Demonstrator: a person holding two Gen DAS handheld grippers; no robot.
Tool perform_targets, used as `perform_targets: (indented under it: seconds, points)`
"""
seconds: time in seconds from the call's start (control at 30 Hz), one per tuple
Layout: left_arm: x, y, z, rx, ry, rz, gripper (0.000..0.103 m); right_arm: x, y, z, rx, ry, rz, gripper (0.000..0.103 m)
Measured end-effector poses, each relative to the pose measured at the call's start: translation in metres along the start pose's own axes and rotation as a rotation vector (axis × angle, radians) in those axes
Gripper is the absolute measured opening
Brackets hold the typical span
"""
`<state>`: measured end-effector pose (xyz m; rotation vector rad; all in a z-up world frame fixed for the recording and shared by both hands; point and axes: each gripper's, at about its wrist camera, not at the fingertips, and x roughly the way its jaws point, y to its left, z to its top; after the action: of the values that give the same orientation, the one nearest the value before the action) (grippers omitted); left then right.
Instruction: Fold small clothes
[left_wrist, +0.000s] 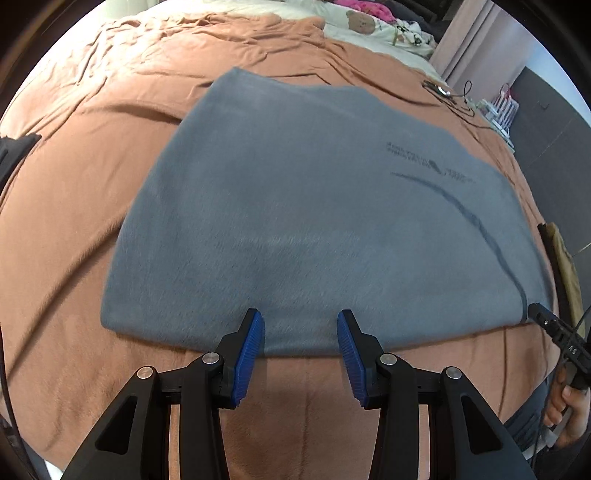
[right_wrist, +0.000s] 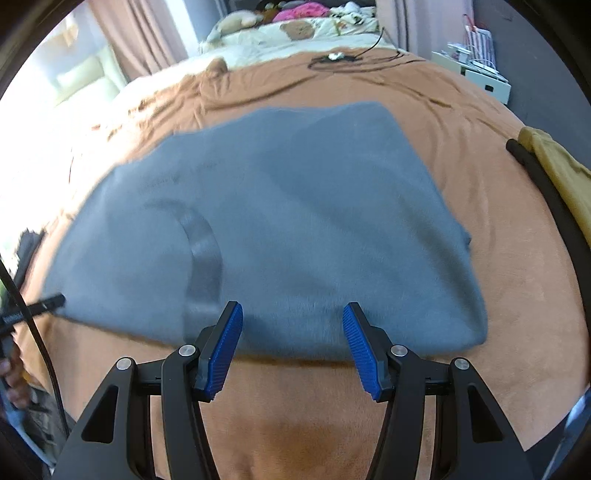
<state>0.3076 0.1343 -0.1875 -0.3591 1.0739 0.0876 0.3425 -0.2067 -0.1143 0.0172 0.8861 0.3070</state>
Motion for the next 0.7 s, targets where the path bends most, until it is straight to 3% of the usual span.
perform_targets:
  seconds: [0.2, 0.4, 0.63, 0.7]
  points:
    - [-0.015, 0.007, -0.006, -0.012, -0.021, -0.015, 0.045, -0.004, 0.016, -0.003, -0.049, 0.002, -0.023, 0.055]
    - [-0.03, 0.027, -0.003, -0.083, -0.055, -0.04, 0.045, -0.015, 0.056, 0.012, -0.1, -0.054, 0.059, 0.055]
    - [-0.037, 0.062, -0.014, -0.176, -0.038, -0.077, 0.045, 0.018, 0.099, 0.021, -0.144, -0.018, 0.127, 0.055]
    - [-0.038, 0.072, -0.017, -0.202, -0.034, -0.084, 0.045, 0.027, 0.114, 0.021, -0.168, -0.011, 0.136, 0.046]
